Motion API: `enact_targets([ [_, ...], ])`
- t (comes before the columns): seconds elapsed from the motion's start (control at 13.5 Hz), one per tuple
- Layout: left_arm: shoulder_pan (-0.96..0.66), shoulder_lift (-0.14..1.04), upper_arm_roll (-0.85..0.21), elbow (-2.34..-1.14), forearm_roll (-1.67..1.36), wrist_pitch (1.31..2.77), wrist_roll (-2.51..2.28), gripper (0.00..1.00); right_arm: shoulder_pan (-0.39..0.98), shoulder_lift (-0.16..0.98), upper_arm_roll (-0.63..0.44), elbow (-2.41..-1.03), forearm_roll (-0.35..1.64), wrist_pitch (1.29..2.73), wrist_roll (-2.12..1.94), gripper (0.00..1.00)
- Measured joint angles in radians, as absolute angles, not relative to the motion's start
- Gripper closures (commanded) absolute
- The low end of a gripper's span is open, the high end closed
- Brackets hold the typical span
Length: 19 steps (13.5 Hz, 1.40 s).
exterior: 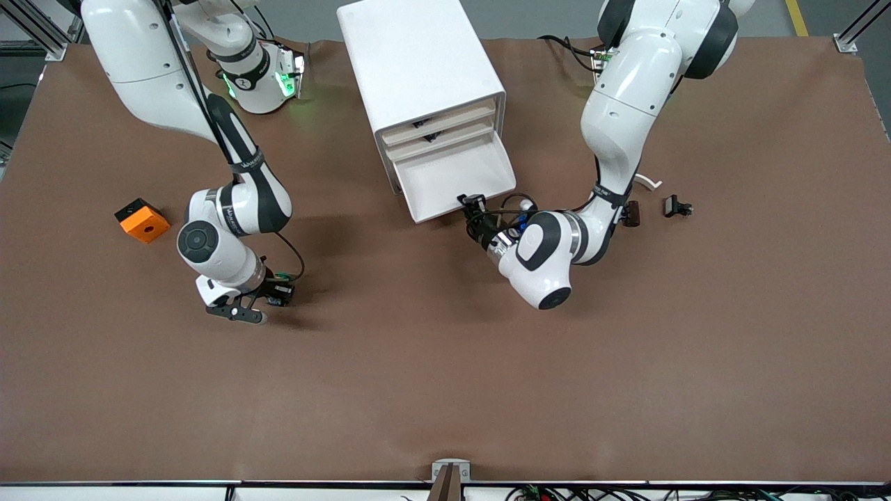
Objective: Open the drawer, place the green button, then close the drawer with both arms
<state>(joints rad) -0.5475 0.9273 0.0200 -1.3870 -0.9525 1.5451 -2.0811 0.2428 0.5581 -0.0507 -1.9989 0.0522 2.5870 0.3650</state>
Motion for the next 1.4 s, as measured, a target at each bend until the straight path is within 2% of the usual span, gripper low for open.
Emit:
enact_targets([
  [0.15,-0.536,0.929,0.025,-1.372,-0.952,1.576,-2.034,0.0,0.243,0.555,-0.053,-1.979,0.053,2.549,0.369,1.0],
  [0.52,-0.504,0.928,0.053,-1.28,-0.951,1.581,-1.977,0.0,0.252,0.466,-0.04,-1.865,0.056,2.26,0.521,1.0],
  [0.81,-0.5,0.91,0.118,-1.236,-0.948,1.581,-1.919,0.0,0.385,0.357,-0.009,-1.838,0.057,2.118,0.825,1.0],
  [1.4,-0.497,0.826,0.213,-1.23,-0.943,1.569,-1.857,0.0,0.658,0.326,0.002,-1.823,0.119,2.09,1.131,1.0],
])
